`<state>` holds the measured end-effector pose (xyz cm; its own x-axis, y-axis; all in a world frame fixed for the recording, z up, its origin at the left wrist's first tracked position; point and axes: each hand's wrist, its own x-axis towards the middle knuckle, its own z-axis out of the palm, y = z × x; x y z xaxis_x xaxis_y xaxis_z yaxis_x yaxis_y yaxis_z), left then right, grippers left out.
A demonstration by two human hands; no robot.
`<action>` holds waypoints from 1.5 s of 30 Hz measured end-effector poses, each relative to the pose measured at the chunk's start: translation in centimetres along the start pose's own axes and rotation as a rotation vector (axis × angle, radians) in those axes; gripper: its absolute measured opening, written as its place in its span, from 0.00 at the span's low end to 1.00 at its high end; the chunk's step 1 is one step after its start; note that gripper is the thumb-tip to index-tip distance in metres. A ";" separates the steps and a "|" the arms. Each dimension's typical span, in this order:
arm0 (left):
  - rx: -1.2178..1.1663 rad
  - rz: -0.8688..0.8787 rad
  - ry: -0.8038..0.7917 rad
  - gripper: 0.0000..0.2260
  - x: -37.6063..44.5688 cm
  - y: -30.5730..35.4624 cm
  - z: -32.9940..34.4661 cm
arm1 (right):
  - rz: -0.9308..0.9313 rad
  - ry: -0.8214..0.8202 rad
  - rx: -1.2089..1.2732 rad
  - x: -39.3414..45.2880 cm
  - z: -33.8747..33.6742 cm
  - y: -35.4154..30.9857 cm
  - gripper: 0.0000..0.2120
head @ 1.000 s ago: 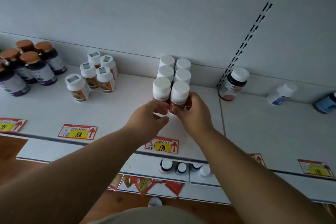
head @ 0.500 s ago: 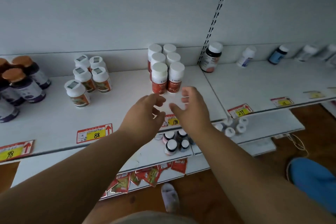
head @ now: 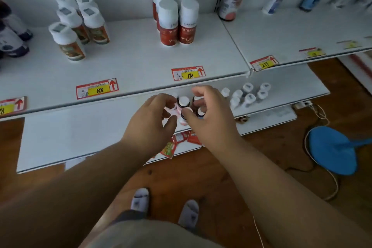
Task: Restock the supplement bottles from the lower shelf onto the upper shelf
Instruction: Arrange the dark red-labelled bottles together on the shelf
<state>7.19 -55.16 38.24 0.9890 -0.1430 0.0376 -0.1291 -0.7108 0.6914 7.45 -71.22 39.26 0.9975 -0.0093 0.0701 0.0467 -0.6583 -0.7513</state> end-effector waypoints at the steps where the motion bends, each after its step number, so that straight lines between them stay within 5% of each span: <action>1: -0.003 -0.026 0.001 0.14 -0.3 -0.2 0.9 | -0.007 -0.016 -0.005 -0.1 0.2 0.8 0.21; 19: -0.220 -0.459 -0.226 0.16 8.8 -18.2 22.3 | 0.410 -0.030 -0.005 3.7 19.2 25.1 0.22; 26: -0.295 -0.452 -0.286 0.22 13.4 -23.0 29.5 | 0.499 -0.101 0.022 7.1 23.7 32.2 0.24; 36: -0.202 -0.382 -0.286 0.14 12.6 -20.9 27.1 | 0.479 0.031 0.216 6.3 21.6 29.0 0.12; 41: -0.376 -0.478 -0.252 0.05 7.6 -14.2 19.8 | 0.469 0.036 0.215 1.4 14.0 21.2 0.12; 45: -0.398 -0.408 -0.240 0.07 2.5 -6.5 13.3 | 0.380 0.084 0.257 -3.7 6.2 13.7 0.12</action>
<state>9.50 -60.07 24.28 0.9031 -0.0979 -0.4181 0.3387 -0.4361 0.8337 4.68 -75.54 24.70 0.9393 -0.2816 -0.1962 -0.2987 -0.3888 -0.8716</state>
